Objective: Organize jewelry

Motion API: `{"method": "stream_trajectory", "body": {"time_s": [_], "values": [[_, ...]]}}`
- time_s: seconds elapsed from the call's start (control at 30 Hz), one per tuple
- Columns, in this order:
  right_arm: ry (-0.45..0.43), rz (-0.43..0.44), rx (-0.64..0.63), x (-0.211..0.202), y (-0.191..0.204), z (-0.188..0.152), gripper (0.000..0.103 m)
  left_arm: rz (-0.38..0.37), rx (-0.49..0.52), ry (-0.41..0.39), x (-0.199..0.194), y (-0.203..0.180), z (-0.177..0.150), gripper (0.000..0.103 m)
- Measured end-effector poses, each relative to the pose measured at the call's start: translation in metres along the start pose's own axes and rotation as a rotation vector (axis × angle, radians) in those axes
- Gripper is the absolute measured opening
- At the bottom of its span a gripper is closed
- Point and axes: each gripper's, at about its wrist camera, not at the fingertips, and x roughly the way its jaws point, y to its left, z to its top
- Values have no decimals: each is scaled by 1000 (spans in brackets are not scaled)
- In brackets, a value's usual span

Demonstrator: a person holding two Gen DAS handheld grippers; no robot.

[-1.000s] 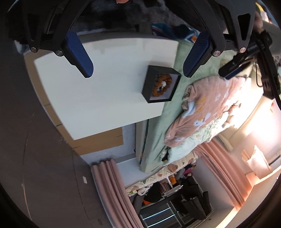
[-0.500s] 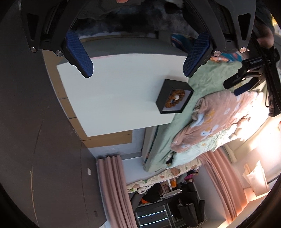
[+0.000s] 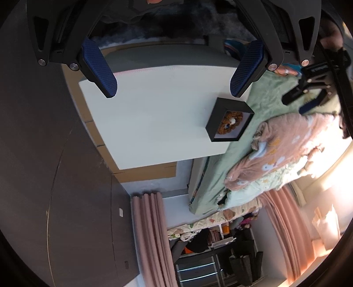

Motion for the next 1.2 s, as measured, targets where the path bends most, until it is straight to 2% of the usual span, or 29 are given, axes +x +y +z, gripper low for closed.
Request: {"method": "stream_trajectory", "body": {"time_s": [0.13, 0.37, 1.2], "values": [[-1, -6, -22, 0, 4, 0, 103, -1, -14, -11, 0, 5, 1, 103], [-3, 2, 12, 2, -3, 3, 103, -5, -7, -37, 0, 5, 2, 103], [3, 6, 10, 3, -5, 5, 103, -21, -43, -48, 1, 13, 4, 103]]}}
